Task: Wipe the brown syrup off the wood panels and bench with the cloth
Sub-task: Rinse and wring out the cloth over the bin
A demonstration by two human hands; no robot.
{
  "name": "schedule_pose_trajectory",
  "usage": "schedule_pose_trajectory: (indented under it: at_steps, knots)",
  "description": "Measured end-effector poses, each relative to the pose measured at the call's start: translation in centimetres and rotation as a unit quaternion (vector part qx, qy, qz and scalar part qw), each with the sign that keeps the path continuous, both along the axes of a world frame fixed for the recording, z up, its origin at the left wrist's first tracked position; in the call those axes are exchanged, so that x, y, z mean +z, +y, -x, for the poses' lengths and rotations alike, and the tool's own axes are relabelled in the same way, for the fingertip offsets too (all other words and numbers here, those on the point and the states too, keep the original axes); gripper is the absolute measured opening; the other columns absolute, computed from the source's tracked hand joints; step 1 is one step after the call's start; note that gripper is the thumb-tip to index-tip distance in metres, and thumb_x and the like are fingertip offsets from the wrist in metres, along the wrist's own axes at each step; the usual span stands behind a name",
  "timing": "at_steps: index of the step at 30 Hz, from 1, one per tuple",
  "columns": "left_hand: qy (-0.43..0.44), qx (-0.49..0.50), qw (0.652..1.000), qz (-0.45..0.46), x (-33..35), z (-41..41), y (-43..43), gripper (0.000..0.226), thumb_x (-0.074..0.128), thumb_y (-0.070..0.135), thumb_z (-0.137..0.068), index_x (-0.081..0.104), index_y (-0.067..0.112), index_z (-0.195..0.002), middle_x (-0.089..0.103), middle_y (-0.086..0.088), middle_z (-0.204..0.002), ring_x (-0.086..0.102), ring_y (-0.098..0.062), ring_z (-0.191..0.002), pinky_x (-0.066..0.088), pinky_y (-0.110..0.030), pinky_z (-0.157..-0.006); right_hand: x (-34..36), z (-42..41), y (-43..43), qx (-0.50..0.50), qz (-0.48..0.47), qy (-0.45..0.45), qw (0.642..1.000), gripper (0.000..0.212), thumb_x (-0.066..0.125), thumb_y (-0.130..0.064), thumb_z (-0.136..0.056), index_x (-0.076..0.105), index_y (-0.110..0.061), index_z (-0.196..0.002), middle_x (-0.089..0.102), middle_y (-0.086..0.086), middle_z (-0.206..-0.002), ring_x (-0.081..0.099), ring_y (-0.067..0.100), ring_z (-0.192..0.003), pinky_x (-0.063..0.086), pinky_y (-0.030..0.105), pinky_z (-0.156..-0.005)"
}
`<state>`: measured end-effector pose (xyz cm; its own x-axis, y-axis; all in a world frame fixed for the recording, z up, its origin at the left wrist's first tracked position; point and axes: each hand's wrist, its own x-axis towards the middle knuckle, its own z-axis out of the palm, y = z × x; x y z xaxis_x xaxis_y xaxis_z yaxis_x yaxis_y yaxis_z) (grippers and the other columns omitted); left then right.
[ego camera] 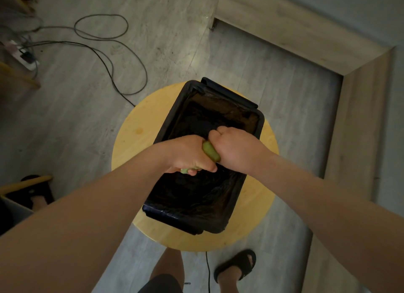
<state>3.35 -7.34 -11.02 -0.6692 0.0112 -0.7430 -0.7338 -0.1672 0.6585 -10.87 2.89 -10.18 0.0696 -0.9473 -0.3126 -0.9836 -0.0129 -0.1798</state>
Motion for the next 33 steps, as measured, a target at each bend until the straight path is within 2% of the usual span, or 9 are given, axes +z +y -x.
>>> schedule_pose_trajectory:
  at_steps: [5,11,16,19,22,26,29,31,33]
  knots:
    - [0.059,-0.103,0.918,0.379,-1.4,-0.3,1.5,0.013,0.069,0.015,-0.087,0.056,0.012,-0.087,0.06,0.001,-0.079,0.062,-0.017,-0.074,0.038,-0.022,-0.056,0.2,-1.0,-1.3,-0.056,-0.123,-0.038,0.99,0.016,0.067,-0.021,-0.082,0.057,-0.012,-0.073,0.056,0.001,-0.067,0.058,0.023,-0.062,0.047,0.035,-0.051]
    - [0.053,-0.124,0.83,0.541,-2.1,0.0,2.0,0.016,0.056,0.009,-0.096,0.05,0.009,-0.111,0.06,-0.015,-0.109,0.063,-0.034,-0.087,0.041,-0.037,-0.065,-1.1,-0.5,-2.6,-0.177,-0.243,-0.187,0.935,0.028,0.07,-0.02,-0.08,0.052,-0.014,-0.059,0.052,0.005,-0.061,0.053,0.023,-0.058,0.042,0.039,-0.056]
    - [0.008,-0.075,0.91,0.407,-1.7,0.8,1.2,0.018,0.064,0.013,-0.092,0.046,0.012,-0.091,0.058,-0.002,-0.089,0.061,-0.023,-0.084,0.035,-0.023,-0.053,-1.6,0.5,-0.2,-0.143,-0.112,-0.153,0.971,0.023,0.076,-0.029,-0.082,0.061,-0.018,-0.096,0.057,0.001,-0.101,0.059,0.024,-0.097,0.053,0.04,-0.083]
    - [-0.041,0.014,0.984,0.17,-0.9,0.9,1.2,0.014,0.069,0.011,-0.089,0.064,0.011,-0.101,0.065,-0.002,-0.083,0.065,-0.016,-0.067,0.048,-0.021,-0.049,-1.1,0.9,1.8,-0.067,-0.002,-0.119,0.991,0.063,0.075,-0.024,-0.083,0.053,-0.015,-0.141,0.047,0.004,-0.134,0.047,0.023,-0.117,0.046,0.035,-0.099]
    - [-0.029,0.007,1.0,-0.003,0.0,0.8,0.7,0.012,0.065,0.006,-0.089,0.062,0.005,-0.101,0.056,-0.005,-0.079,0.049,-0.011,-0.057,0.036,-0.022,-0.044,-0.2,0.6,2.9,-0.025,0.086,-0.14,0.986,0.077,0.071,-0.013,-0.085,0.038,-0.016,-0.155,0.048,0.004,-0.142,0.048,0.023,-0.121,0.046,0.033,-0.101]
    - [-0.034,-0.022,0.991,-0.126,0.7,0.5,-0.5,0.018,0.067,0.005,-0.093,0.055,0.012,-0.104,0.043,-0.001,-0.073,0.034,-0.009,-0.055,0.024,-0.017,-0.04,0.2,0.8,3.0,0.04,0.112,-0.105,0.987,0.077,0.072,-0.021,-0.088,0.038,-0.012,-0.156,0.051,0.008,-0.131,0.051,0.023,-0.108,0.048,0.03,-0.091]
    - [-0.04,-0.047,0.991,-0.12,1.4,0.9,-0.2,0.022,0.073,0.009,-0.091,0.058,0.011,-0.106,0.045,0.0,-0.07,0.032,-0.009,-0.053,0.022,-0.018,-0.041,0.1,1.0,2.6,0.03,0.112,-0.003,0.993,0.075,0.077,-0.039,-0.086,0.046,-0.018,-0.15,0.058,0.003,-0.106,0.059,0.02,-0.088,0.047,0.033,-0.061]
    - [-0.056,-0.054,0.996,-0.044,1.6,1.1,0.3,0.024,0.077,0.013,-0.087,0.058,0.011,-0.101,0.045,-0.002,-0.066,0.033,-0.012,-0.052,0.023,-0.023,-0.043,0.2,0.7,2.4,0.04,0.145,0.061,0.987,0.041,0.078,-0.034,-0.081,0.065,-0.014,-0.114,0.061,0.003,-0.08,0.061,0.024,-0.062,0.03,0.028,-0.044]
    - [-0.057,-0.068,0.99,0.114,1.3,1.1,1.2,0.021,0.076,0.016,-0.083,0.059,0.007,-0.09,0.047,-0.002,-0.061,0.039,-0.015,-0.049,0.031,-0.026,-0.045,0.4,0.4,1.9,0.04,0.144,0.071,0.986,0.024,0.079,-0.018,-0.071,0.059,-0.011,-0.081,0.053,0.004,-0.059,0.051,0.028,-0.043,0.019,0.022,-0.043]
